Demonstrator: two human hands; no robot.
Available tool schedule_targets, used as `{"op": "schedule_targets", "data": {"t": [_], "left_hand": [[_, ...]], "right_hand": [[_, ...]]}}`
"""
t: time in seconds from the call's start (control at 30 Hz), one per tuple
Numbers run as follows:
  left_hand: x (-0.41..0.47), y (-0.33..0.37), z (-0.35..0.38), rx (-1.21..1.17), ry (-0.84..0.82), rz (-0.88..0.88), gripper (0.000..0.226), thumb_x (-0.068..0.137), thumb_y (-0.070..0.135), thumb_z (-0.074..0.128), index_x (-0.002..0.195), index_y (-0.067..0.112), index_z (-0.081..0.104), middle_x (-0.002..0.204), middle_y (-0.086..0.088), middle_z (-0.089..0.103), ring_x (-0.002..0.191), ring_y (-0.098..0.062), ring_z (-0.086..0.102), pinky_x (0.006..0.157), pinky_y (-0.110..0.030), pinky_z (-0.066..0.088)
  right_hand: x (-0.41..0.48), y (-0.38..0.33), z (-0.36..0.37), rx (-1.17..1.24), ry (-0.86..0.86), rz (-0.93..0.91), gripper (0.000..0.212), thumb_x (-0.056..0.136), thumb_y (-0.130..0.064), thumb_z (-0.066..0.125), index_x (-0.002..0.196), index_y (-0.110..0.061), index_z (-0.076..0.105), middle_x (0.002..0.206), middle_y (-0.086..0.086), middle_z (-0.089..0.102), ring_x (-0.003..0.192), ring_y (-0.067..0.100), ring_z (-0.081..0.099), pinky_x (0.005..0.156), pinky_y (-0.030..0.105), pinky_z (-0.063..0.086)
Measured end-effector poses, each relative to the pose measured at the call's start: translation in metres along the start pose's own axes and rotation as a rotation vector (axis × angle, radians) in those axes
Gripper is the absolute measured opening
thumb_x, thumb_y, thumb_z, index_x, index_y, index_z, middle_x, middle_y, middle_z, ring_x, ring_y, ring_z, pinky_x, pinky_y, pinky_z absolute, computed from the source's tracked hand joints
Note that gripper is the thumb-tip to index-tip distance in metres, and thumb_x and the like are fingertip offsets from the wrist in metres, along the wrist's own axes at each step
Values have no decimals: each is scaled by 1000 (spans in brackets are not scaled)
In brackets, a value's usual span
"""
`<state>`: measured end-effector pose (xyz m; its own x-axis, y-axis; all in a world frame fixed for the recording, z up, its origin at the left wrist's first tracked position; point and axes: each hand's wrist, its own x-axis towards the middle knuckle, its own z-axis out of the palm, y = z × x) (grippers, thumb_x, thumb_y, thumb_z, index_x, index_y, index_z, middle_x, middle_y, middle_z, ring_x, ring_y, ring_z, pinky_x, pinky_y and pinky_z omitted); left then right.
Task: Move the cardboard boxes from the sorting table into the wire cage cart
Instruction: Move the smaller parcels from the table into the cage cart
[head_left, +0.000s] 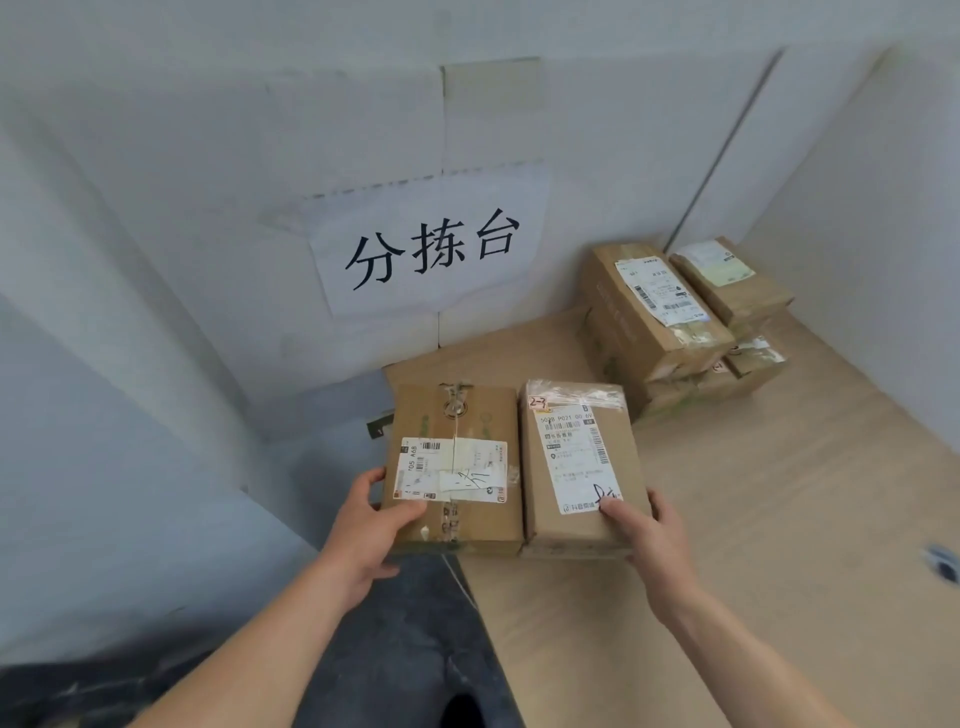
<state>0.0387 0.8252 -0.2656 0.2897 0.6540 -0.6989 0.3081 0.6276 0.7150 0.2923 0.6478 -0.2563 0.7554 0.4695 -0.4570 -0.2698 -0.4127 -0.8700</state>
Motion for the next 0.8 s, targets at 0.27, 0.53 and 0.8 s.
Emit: {"op": "schedule_targets", "data": {"t": [0.27, 0.53, 0.8], "left_hand": [[-47, -53, -29, -71, 0, 86, 51, 85, 10, 77, 112, 47, 54, 115, -8, 70, 92, -25, 73, 66, -36, 54], [-105, -61, -73, -124, -45, 185, 54, 86, 4, 74, 124, 37, 55, 103, -9, 76, 83, -26, 74, 71, -44, 57], [-173, -41, -114, -136, -80, 333, 52, 87, 5, 73, 123, 37, 55, 103, -12, 75, 88, -27, 74, 77, -47, 60]], "right_hand": [[-68, 31, -16, 165, -143, 160, 42, 85, -15, 71, 119, -36, 58, 111, -11, 75, 97, 12, 67, 76, 38, 48], [-141, 32, -17, 229, -247, 101, 75, 61, -33, 74, 132, -36, 52, 127, -1, 67, 116, 27, 57, 99, 56, 35], [-204, 2, -9, 326, -251, -99, 56, 64, -27, 73, 116, -40, 58, 108, -1, 70, 100, 26, 58, 81, 45, 47]]}}
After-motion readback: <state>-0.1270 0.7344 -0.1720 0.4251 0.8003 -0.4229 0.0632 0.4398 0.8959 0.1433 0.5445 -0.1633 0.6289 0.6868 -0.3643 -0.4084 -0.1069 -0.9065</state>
